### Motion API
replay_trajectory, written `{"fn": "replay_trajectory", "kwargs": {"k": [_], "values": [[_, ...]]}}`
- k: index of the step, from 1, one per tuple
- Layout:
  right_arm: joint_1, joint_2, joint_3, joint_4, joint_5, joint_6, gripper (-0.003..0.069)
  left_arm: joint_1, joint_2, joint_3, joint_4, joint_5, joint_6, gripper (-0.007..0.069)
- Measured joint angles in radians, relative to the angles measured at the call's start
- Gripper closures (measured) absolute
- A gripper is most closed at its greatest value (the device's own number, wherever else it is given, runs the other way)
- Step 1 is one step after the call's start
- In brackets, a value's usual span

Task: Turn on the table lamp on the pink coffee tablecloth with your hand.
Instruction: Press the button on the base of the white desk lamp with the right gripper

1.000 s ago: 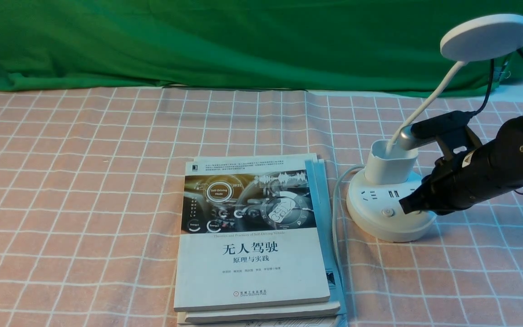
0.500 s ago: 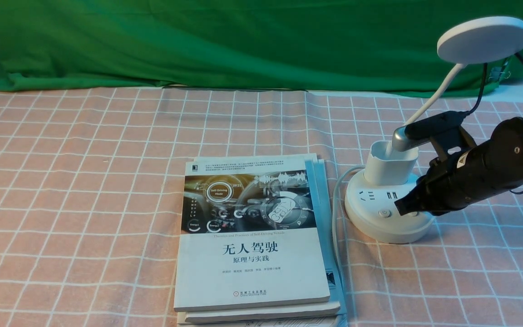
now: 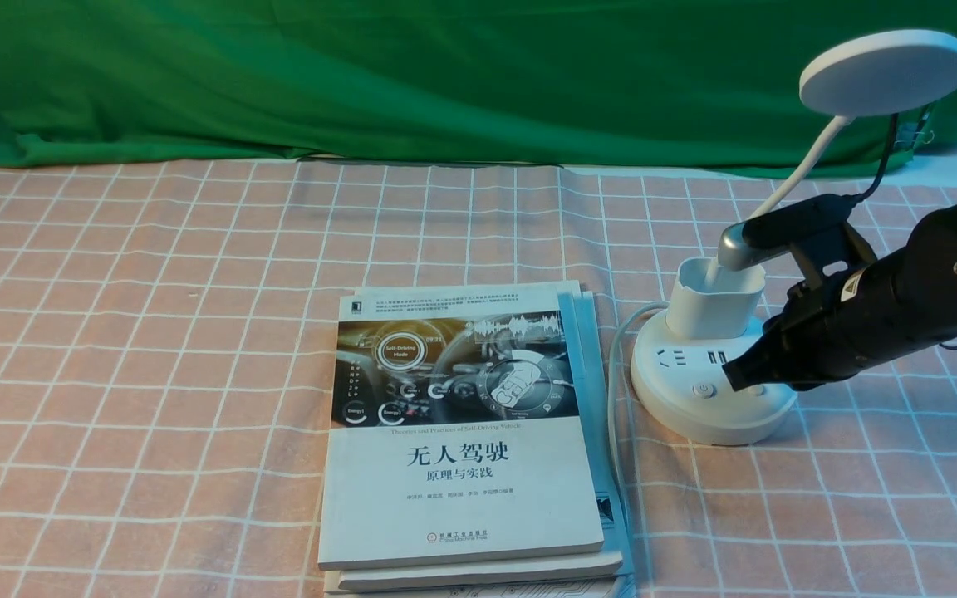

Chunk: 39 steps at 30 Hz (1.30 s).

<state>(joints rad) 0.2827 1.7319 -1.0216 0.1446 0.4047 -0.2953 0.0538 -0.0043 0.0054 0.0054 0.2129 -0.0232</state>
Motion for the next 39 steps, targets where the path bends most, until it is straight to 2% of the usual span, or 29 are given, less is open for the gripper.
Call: {"fn": "replay_trajectory", "kwargs": {"k": [24,39], "values": [[0.008,0.06,-0.01,0.012,-0.024,-0.002,0.0625,0.0,0.0,0.0,0.0,0.0,0.0,0.0603],[0.006,-0.012,0.01,-0.007,0.017,-0.004,0.0625,0.0,0.0,0.0,0.0,0.0,0.0,0.0603]]}}
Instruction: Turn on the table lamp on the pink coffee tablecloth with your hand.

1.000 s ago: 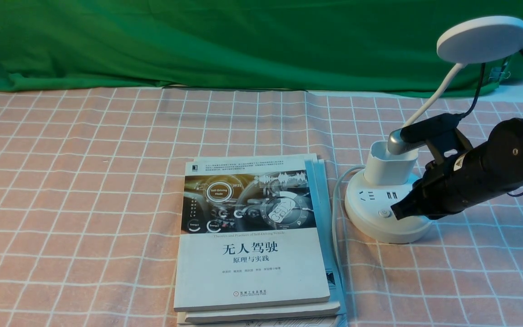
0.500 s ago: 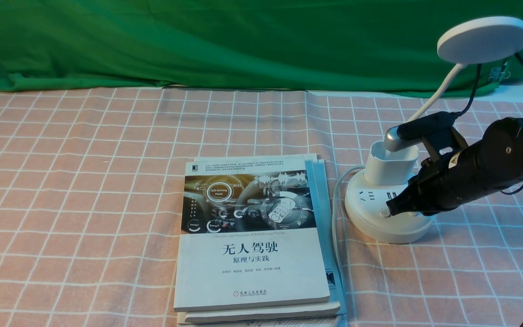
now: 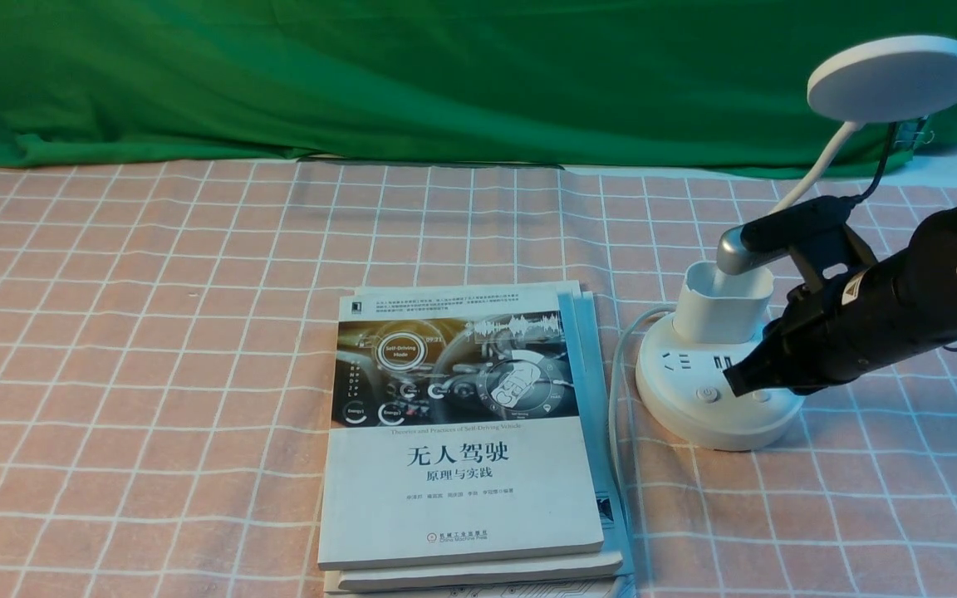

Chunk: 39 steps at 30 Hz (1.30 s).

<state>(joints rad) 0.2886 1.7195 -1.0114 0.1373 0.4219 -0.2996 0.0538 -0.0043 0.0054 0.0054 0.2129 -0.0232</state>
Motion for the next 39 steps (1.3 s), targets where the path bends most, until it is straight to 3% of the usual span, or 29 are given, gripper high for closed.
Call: {"fn": "replay_trajectory", "kwargs": {"k": [28,33,39], "values": [[0.007,0.062,-0.015,-0.005,0.033,-0.008,0.0625,0.0,0.0,0.0,0.0,0.0,0.0,0.0603],[0.012,-0.01,0.013,-0.003,0.053,0.003,0.0625,0.0,0.0,0.0,0.0,0.0,0.0,0.0603],[0.013,-0.374,0.18,-0.003,-0.024,0.015,0.0623,0.0,0.0,0.0,0.0,0.0,0.0,0.0603]]}}
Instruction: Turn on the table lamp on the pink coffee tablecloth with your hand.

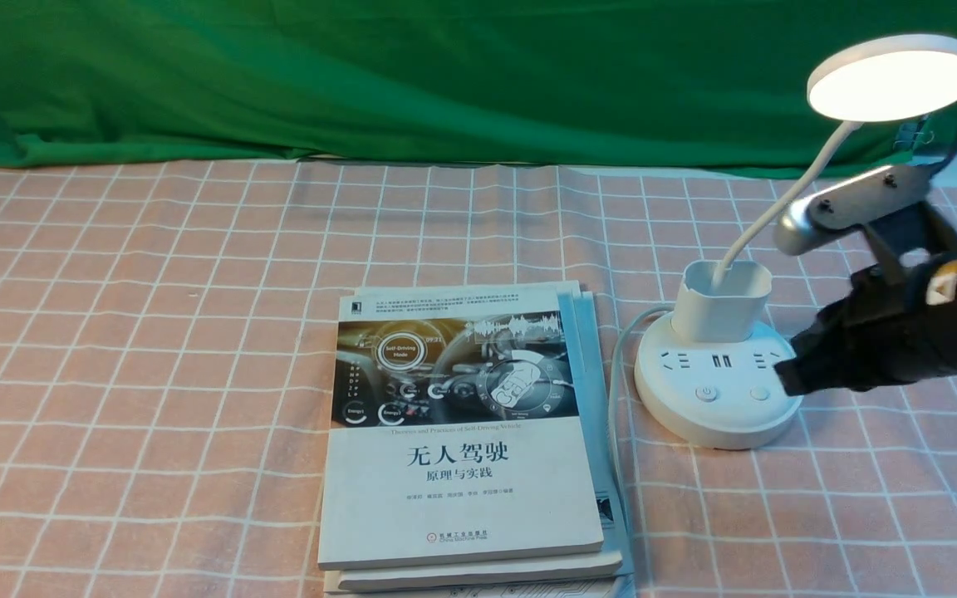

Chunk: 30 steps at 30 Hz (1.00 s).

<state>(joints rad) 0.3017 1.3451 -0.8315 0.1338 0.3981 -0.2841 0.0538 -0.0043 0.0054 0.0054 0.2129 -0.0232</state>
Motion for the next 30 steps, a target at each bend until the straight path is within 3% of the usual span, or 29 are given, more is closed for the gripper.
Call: {"fn": "replay_trajectory", "kwargs": {"k": [10,23,28,30], "values": [[0.0,-0.596,0.249,0.001,-0.056,0.126,0.0617,0.0,0.0,0.0,0.0,0.0,0.0,0.0603],[0.0,-1.12,0.497,0.0,-0.131,0.117,0.0596,0.0,0.0,0.0,0.0,0.0,0.0,0.0603],[-0.092,-1.276,0.665,-0.035,-0.22,0.176,0.0583,0.0,0.0,0.0,0.0,0.0,0.0,0.0603],[-0.19,-1.33,0.741,-0.064,-0.232,0.214,0.0577,0.0,0.0,0.0,0.0,0.0,0.0,0.0603]]}}
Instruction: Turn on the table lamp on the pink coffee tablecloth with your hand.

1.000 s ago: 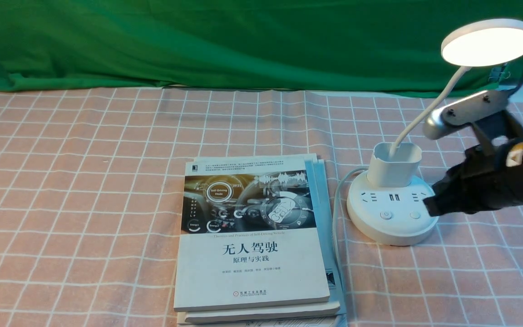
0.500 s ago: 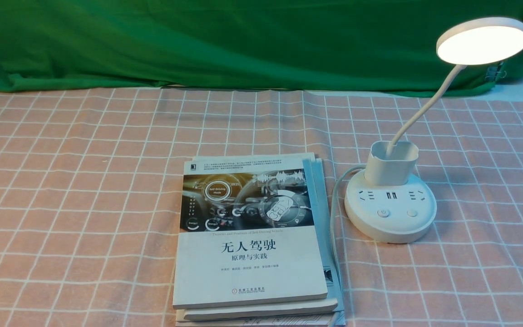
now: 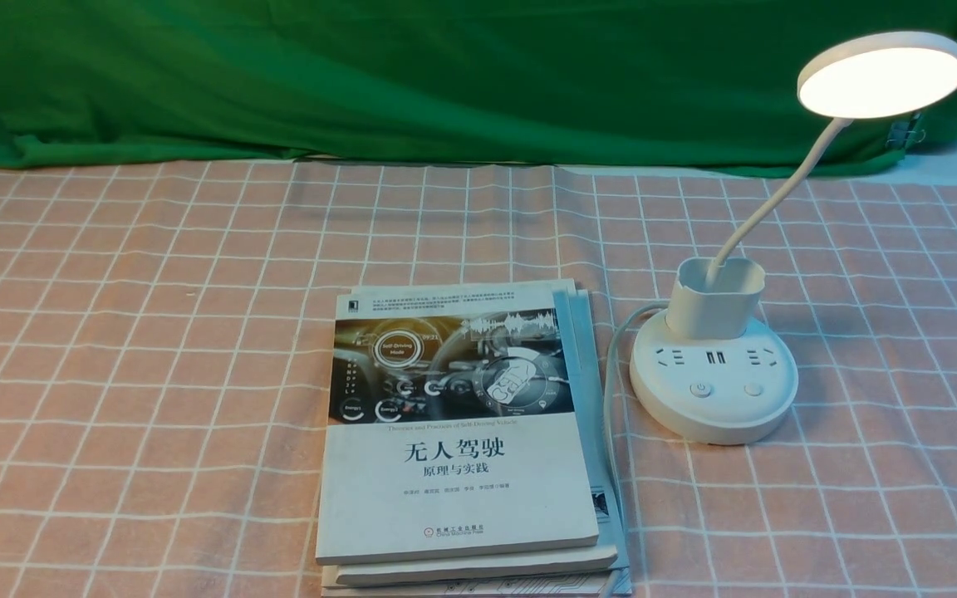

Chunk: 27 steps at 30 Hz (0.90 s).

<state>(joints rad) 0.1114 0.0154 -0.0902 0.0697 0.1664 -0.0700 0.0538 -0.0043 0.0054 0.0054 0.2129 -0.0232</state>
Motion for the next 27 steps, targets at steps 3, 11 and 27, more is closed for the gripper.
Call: {"fn": "replay_trajectory", "kwargs": {"k": [3,11,27], "values": [[-0.074,-0.011,0.058,-0.013,-0.009,0.033,0.0571,0.0,0.0,0.0,0.0,0.0,0.0,0.0603],[-0.148,-0.013,0.1,-0.058,0.029,0.054,0.055,0.0,0.0,0.0,0.0,0.0,0.0,0.0603],[-0.148,-0.013,0.101,-0.06,0.047,0.054,0.0508,0.0,0.0,0.0,0.0,0.0,0.0,0.0603]]}}
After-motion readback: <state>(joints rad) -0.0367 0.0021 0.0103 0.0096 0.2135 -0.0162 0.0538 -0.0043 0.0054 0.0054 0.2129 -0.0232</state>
